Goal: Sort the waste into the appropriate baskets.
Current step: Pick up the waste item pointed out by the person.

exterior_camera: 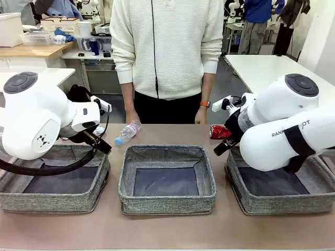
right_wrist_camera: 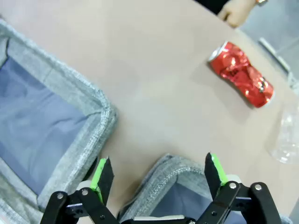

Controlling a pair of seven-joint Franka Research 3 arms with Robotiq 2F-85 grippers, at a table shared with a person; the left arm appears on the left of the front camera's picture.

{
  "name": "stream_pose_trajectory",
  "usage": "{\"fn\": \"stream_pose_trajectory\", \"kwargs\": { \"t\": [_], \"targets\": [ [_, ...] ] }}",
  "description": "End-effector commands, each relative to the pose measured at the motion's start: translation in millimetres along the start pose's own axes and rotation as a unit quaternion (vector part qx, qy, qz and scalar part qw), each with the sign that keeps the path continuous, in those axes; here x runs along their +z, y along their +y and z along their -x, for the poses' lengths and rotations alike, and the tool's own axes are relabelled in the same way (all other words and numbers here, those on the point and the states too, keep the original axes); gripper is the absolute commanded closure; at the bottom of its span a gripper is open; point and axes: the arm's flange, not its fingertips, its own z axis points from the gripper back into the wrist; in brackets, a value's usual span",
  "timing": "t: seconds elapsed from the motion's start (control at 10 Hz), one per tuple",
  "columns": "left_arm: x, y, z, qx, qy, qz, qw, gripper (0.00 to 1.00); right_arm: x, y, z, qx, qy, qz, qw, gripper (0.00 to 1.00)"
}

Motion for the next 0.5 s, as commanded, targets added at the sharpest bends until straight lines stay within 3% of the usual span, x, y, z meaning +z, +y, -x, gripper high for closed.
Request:
{"fn": "stream_pose_trajectory", "kwargs": {
  "t": [0.0,0.4],
  "targets": [
    [0.0,0.0,0.0,0.000,0.000,0.000,1.000,0.00,0.0,0.0,-0.1,0.000,0.000,0.000,1.000,0.00],
    [0.0,0.0,0.0,0.000,0.000,0.000,1.000,0.00,0.0,0.0,-0.1,0.000,0.000,0.000,1.000,0.00]
  ]
}}
